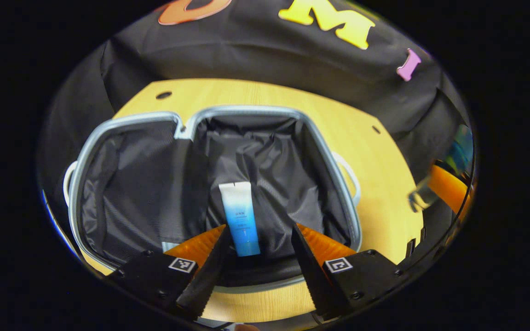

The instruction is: First open the suitcase, pack the skin care products into it, and then close the suitcase.

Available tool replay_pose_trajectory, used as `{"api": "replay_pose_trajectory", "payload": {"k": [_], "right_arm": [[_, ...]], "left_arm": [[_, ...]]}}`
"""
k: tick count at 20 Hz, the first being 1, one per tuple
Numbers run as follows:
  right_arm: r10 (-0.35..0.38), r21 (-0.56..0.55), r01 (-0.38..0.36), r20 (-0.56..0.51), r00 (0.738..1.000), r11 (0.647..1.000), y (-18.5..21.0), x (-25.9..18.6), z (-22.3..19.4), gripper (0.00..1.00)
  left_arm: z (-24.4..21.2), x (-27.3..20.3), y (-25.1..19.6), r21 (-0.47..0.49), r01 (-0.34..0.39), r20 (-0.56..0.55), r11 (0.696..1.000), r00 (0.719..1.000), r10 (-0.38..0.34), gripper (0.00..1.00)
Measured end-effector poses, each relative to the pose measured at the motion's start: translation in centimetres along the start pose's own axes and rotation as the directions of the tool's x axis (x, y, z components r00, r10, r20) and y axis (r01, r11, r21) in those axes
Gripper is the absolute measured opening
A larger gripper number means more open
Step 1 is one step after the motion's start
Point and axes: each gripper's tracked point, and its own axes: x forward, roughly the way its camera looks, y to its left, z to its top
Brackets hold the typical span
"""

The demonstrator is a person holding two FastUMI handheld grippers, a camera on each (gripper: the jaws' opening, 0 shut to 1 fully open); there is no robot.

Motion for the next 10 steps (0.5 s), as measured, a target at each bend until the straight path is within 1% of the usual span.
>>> {"api": "replay_pose_trajectory", "payload": {"k": [1,2,3,5,7,9,10], "right_arm": [[0.023,-0.006,-0.023,-0.023,0.999,1.000,1.4,1.0,0.0,0.35],[0.049,-0.012,-0.050,-0.062,0.997,0.999,2.9,1.8,-0.5,0.35],[0.071,-0.015,-0.073,-0.106,0.992,0.997,4.3,2.9,-1.2,0.35],[0.087,0.010,-0.087,-0.209,0.974,0.996,6.4,5.4,-3.4,0.33],[0.097,0.071,-0.078,-0.323,0.941,0.994,8.1,7.7,-5.7,0.34],[0.069,0.101,-0.029,-0.425,0.902,0.994,8.4,9.6,-8.2,0.35],[0.043,0.089,-0.001,-0.472,0.881,0.996,8.4,10.5,-9.5,0.35]], "left_arm": [[0.1,-1.6,0.7,0.000,-0.002,0.050,1.000,0.999,0.002,0.93],[0.1,-3.2,1.8,-0.009,-0.016,0.092,1.000,0.996,0.017,0.95],[0.0,-4.9,2.8,-0.023,-0.023,0.133,0.999,0.991,0.026,0.96],[-0.5,-7.5,5.3,-0.045,-0.050,0.188,0.998,0.980,0.058,0.96],[-0.9,-9.9,8.4,-0.067,-0.081,0.237,0.994,0.967,0.095,0.96],[-1.5,-11.5,12.0,-0.084,-0.125,0.260,0.989,0.955,0.142,0.96],[-2.3,-12.2,14.3,-0.100,-0.160,0.249,0.982,0.951,0.180,0.96]]}}
